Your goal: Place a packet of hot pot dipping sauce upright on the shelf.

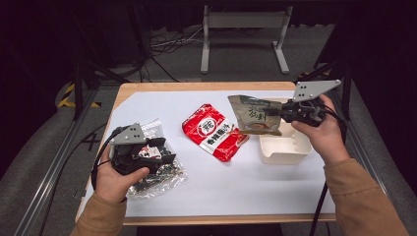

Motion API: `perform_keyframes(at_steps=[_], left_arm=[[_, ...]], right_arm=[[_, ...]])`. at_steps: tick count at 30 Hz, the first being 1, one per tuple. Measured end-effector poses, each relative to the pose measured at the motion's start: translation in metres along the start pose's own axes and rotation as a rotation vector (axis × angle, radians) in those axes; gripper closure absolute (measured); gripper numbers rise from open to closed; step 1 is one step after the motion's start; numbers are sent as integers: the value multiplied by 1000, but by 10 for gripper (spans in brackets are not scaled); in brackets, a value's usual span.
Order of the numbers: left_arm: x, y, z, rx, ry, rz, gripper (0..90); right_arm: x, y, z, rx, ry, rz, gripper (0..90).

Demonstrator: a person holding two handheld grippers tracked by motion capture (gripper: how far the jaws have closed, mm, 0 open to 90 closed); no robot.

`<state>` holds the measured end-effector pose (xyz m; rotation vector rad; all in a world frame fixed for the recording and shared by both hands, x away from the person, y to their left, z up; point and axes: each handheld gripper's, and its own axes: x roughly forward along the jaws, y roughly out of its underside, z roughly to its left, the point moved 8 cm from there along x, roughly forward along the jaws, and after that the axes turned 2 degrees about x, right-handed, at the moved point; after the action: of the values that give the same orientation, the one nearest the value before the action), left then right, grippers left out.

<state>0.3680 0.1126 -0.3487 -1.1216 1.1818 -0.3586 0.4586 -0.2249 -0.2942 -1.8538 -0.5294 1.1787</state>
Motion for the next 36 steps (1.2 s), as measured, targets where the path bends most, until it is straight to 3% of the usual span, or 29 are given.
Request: perform_keyframes(at_steps=[14, 22, 36], left_arm=[[6, 6, 8, -14, -6, 8, 360], [9, 12, 14, -31, -20, 28, 360], [11, 17, 21, -50, -19, 40, 362]], right_arm=[[-5, -4, -30, 9, 37, -29, 897], [-3, -4, -49, 9, 68, -7, 897], [-1, 12, -88, 26, 137, 4, 897]])
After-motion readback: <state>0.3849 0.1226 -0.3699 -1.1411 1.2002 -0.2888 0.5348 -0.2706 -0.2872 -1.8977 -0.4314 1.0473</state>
